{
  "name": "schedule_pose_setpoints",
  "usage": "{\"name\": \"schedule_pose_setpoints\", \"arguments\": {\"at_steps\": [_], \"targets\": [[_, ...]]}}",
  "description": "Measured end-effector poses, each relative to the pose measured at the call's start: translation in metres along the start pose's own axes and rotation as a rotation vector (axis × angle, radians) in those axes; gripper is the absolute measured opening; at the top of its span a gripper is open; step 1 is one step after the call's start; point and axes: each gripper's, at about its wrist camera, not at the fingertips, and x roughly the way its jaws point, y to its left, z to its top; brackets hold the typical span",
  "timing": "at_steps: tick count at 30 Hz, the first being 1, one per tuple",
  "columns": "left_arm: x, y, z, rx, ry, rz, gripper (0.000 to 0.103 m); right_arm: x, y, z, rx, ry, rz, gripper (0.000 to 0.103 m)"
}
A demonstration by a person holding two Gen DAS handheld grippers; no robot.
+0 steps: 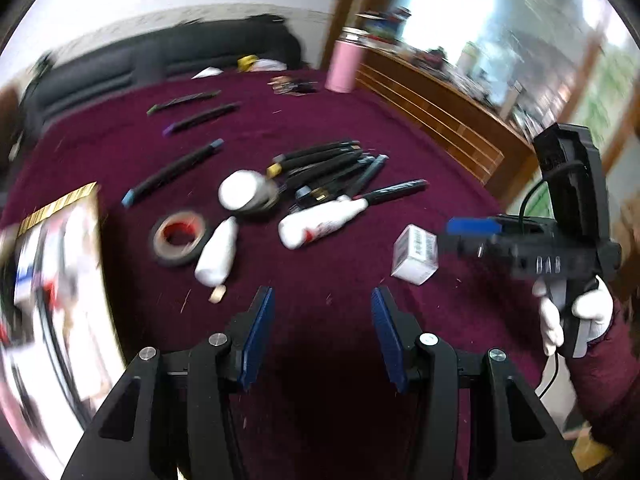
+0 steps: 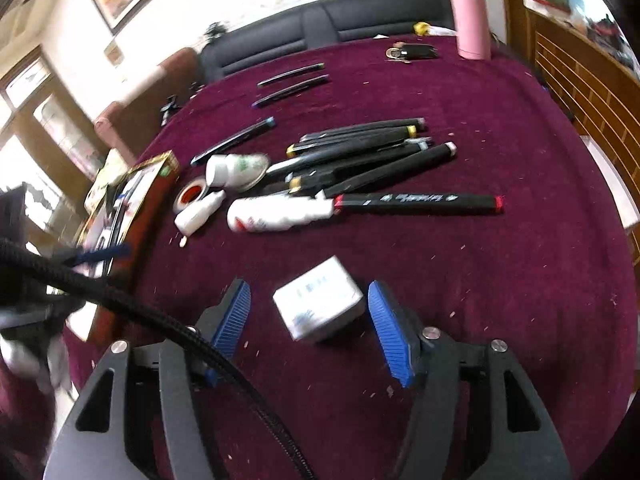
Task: Organize objects
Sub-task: 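Return both grippers to the table and grasp a small white medicine box with the right gripper, then grasp a white spray bottle with the left gripper while the right carries the medicine box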
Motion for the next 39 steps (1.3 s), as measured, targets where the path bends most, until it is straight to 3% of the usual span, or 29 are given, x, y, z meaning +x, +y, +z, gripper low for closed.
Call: {"name": "schedule_pose_setpoints", "arguments": {"at_steps": [5,9,17,19,23,27,29,32,34,39], "targets": [[0.027,-0.017,0.021,0.145,0.073,0.067,0.044,0.02,0.012,-0.007,-0.116,0.005,-0.103,0.061],[0.048,-0.021,0.031,0.209,0.122,0.084,0.044,0.043,0.007,-0.004,-0.118,0.014,-0.105,0.058],[0.102,-0.03,0.051,0.318,0.2,0.116,0.043,0.017,-0.043,-0.013,0.076,-0.043,0.051,0.056],[0.113,-0.035,0.058,0.363,0.182,0.139,0.044,0.011,-0.052,-0.016,0.102,-0.05,0.083,0.056],[0.142,-0.038,0.058,0.35,0.292,0.128,0.044,0.013,-0.061,-0.018,0.139,-0.047,0.144,0.056],[0.142,-0.047,0.054,0.363,0.314,0.078,0.041,0.018,-0.065,-0.017,0.158,-0.037,0.181,0.056],[0.145,-0.048,0.055,0.349,0.318,0.093,0.041,0.02,-0.066,-0.017,0.164,-0.035,0.187,0.056],[0.149,-0.046,0.06,0.251,0.297,0.087,0.026,0.021,-0.063,-0.017,0.154,-0.036,0.182,0.056],[0.148,-0.048,0.058,0.216,0.278,0.116,0.025,0.022,-0.06,-0.017,0.144,-0.037,0.172,0.056],[0.118,-0.035,0.041,0.088,0.215,0.073,0.025,0.021,-0.055,-0.017,0.13,-0.036,0.146,0.056]]}}
